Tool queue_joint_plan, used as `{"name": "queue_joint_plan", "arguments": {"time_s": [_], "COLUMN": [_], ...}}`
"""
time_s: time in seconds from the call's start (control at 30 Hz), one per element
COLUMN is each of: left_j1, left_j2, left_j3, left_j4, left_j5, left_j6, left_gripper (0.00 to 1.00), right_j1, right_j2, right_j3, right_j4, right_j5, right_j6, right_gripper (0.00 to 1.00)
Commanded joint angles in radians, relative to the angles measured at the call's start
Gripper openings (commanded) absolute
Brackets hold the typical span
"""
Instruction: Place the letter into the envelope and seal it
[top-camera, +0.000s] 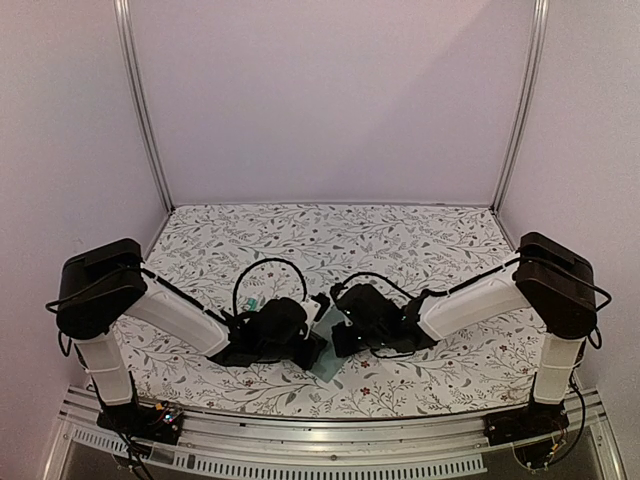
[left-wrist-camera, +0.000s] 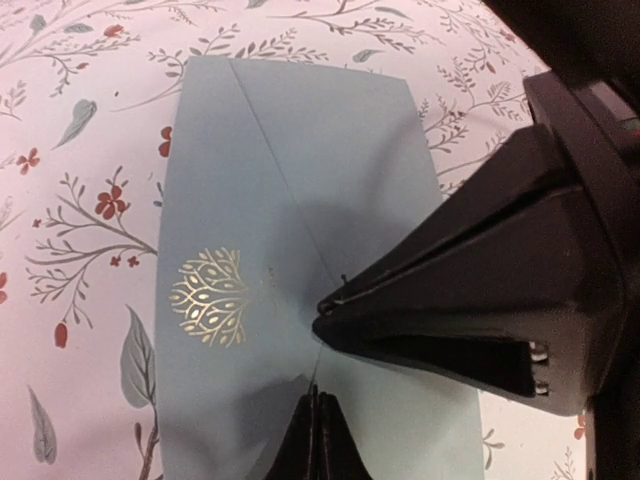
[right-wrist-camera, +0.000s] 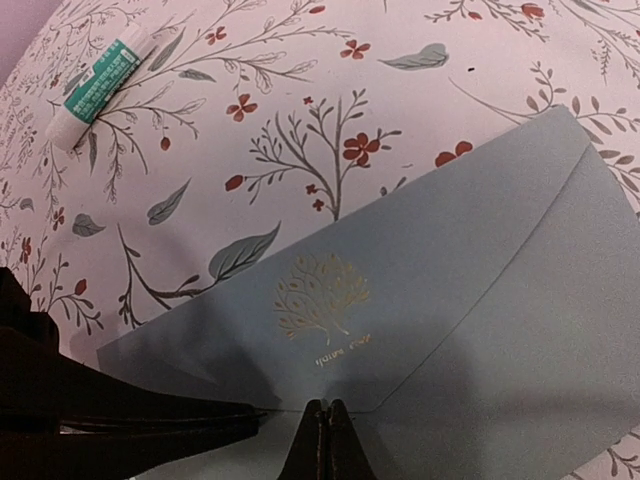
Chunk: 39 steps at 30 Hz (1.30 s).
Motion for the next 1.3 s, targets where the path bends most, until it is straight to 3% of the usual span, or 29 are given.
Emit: {"name": "queue_joint_plan", "arguments": {"time_s": [0.0, 0.33, 0.73, 1.27], "left_j1": [0.007, 0.011, 0.01, 0.038], "left_j2": [0.041, 0.037, -0.129, -0.023], "left_j3": [-0.008, -0.011, -0.103, -0.079], "left_j4": [-0.043, -0.034, 0.063, 0.118], "left_j5": [0.015, 0.026, 0.081, 0.015], "left_j6": [-0.002, 0.001, 0.022, 0.019], "left_gripper": [0.0, 0.0, 0.0, 0.0], "right_j1": [0.007, 0.007, 0.006, 0.006], "right_j2": [-0.037, -0.002, 0.043, 0.048], "right_j3": [-0.029, -0.05, -0.093, -0.097], "right_j4": [-0.051, -0.047, -0.004, 0.003], "right_j5": [-0.033, -0.02, -0.029, -0.031], "right_j6": [-0.019, -0.004, 0.033, 0.035], "right_gripper": [0.0, 0.0, 0.0, 0.0]}}
